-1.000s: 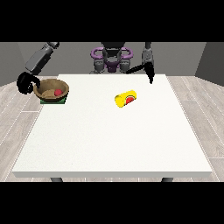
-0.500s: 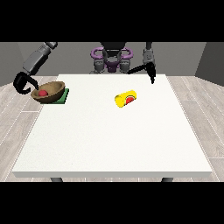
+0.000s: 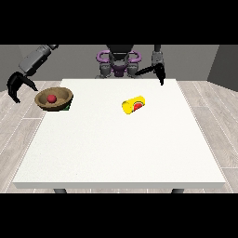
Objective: Pick the cup and pour the ball into the bowl, then pick the bowl and place it on the pad
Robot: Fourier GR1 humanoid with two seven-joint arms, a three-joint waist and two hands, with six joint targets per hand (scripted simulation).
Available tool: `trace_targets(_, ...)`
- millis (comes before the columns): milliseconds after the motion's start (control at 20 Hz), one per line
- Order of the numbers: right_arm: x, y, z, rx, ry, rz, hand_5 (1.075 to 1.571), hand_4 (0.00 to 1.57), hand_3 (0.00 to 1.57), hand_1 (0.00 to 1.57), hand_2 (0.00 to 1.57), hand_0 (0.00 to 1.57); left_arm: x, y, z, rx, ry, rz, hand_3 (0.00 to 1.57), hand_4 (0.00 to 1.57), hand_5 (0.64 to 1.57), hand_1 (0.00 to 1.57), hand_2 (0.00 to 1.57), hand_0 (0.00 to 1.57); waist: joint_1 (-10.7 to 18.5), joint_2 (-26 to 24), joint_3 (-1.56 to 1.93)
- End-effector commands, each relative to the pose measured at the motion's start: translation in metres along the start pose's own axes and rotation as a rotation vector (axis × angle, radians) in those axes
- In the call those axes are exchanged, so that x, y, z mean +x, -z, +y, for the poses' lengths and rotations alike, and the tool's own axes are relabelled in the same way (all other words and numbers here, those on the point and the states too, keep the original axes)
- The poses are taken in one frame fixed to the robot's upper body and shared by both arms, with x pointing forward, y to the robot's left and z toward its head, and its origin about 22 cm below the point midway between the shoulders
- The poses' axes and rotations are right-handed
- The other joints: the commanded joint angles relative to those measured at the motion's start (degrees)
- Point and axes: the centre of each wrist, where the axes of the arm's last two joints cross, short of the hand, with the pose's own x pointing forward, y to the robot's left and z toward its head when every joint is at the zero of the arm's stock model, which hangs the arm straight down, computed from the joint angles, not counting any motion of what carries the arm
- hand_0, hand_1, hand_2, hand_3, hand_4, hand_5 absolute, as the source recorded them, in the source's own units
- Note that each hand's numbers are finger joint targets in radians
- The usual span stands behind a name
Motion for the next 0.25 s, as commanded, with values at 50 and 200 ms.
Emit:
trace_targets(50, 0.03, -0.005, -0.026, 0.02, 0.0, 0.007, 1.504, 0.0, 0.21, 0.0, 0.26, 0.0, -0.007, -0.016, -0.003, -0.015, -0.005, 0.035, 0.0, 0.0, 1.569, 0.0, 0.0, 0.0, -0.7, -2.4, -0.04)
trace_targets(200, 0.067, -0.01, -0.047, 0.107, 0.043, -0.048, 1.503, 0.0, 0.29, 0.0, 0.19, 0.0, -0.037, -0.021, 0.004, 0.004, -0.017, 0.111, 0.0, 0.0, 1.569, 0.0, 0.0, 0.0, -2.6, -6.1, -0.16)
